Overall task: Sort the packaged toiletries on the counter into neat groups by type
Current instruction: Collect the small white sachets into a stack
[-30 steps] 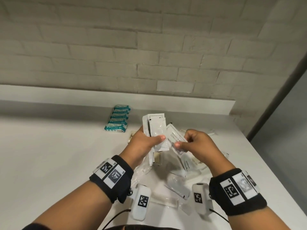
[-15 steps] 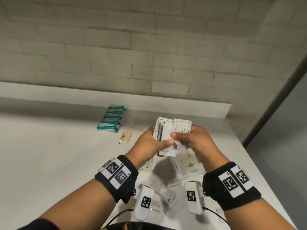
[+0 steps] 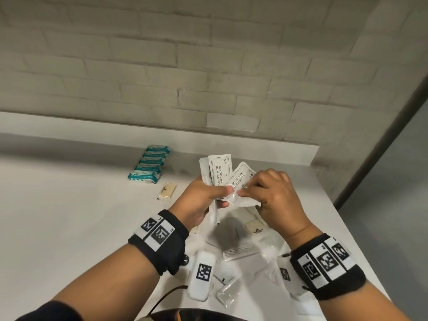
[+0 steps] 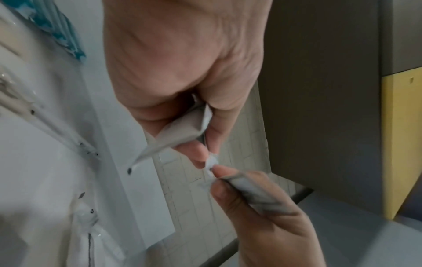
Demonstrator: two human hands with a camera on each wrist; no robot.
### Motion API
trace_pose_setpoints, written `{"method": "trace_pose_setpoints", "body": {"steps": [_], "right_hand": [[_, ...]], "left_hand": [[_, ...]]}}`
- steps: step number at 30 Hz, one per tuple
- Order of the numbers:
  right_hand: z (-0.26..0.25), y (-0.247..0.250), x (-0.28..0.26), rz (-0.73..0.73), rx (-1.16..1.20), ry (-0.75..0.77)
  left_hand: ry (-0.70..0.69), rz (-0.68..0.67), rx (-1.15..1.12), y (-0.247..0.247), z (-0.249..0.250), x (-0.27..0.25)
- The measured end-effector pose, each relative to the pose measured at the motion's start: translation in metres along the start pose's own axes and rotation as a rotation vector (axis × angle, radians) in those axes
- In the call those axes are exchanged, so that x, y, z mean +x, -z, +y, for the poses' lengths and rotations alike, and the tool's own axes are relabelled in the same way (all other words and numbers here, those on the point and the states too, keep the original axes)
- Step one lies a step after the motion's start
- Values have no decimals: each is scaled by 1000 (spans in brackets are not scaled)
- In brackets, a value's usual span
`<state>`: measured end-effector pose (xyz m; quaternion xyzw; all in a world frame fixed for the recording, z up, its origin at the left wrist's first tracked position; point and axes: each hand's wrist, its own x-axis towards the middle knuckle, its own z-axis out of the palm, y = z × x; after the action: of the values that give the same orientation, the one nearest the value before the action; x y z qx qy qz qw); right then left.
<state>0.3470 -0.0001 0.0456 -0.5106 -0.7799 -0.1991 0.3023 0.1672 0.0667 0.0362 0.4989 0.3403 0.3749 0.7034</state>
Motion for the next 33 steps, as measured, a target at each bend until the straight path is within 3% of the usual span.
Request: {"method": "trace_pose_setpoints", "body": {"steps": [5,8,11,14,17,20,23,26,30,33], "right_hand": [[13,13,11,-139,320,-367],[10,28,28,-324,327,-334],[3,29,42,-510,362,-324],[1,18,41,-520,431,-477],[-6,5,35,-556,662,-636],[-12,-5,35,-587,865,-738],[-9,-8,32,-629,885,-781],[-4,-3,25,-539,792,-792],[4,11,25,-224,999,-912],[1,17,34,-107,1119,-959]], "left_hand": [[-41,76,216,8,-4,3],[-57,42,356,10,-2,2],[-81,41,337,10,3,1],[-99,69,225,14,7,2],[-97,35,150,21,9,3],[-95,22,165,26,7,5],[-72,38,160,28,1,9],[-23,67,136,29,-2,11],[-14,75,284,32,-2,12],[15,-54,475,32,-3,10]]}}
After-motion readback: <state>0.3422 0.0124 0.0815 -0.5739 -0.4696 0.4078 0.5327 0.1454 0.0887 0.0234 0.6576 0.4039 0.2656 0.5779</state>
